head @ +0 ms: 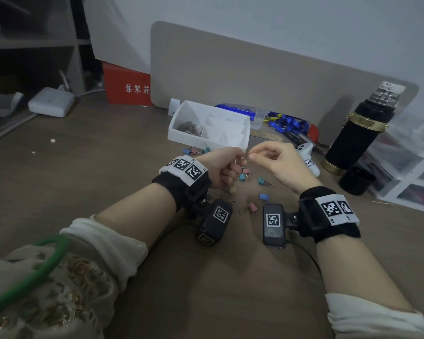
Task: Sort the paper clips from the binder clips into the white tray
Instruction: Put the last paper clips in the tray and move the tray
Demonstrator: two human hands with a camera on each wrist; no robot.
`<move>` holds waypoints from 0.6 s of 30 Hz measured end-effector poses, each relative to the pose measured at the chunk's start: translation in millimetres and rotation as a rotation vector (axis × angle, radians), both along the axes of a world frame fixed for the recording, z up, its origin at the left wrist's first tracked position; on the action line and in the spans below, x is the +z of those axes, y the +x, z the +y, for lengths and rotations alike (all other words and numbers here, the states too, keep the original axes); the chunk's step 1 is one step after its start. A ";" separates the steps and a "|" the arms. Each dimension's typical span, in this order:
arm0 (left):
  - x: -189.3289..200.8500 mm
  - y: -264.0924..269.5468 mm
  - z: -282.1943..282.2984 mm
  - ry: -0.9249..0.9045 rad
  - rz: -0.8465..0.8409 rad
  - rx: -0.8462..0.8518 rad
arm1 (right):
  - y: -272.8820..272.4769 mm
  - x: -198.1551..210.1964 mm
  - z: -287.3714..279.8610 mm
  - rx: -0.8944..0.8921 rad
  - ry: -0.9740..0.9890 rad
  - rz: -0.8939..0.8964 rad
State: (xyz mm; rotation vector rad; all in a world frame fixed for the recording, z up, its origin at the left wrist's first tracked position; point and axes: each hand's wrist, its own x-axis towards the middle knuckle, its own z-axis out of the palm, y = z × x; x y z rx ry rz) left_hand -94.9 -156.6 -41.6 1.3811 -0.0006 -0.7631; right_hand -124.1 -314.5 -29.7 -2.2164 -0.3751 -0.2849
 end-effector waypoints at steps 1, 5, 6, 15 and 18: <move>-0.2 -0.2 1.1 -0.004 0.003 0.010 | 1.1 -1.0 -4.0 -0.037 -0.053 0.064; 0.0 -3.3 5.4 -0.023 0.000 0.037 | 3.0 -8.4 -16.0 -0.089 -0.270 0.390; 0.6 -3.9 6.4 -0.023 0.000 0.042 | 2.8 -8.2 -18.6 -0.091 -0.323 0.446; 3.4 0.4 15.4 -0.058 0.026 0.079 | -1.5 -4.2 -23.0 -0.098 -0.412 0.602; 6.5 1.4 20.0 -0.073 0.013 0.105 | 1.6 -9.4 -18.8 -0.150 -0.394 0.534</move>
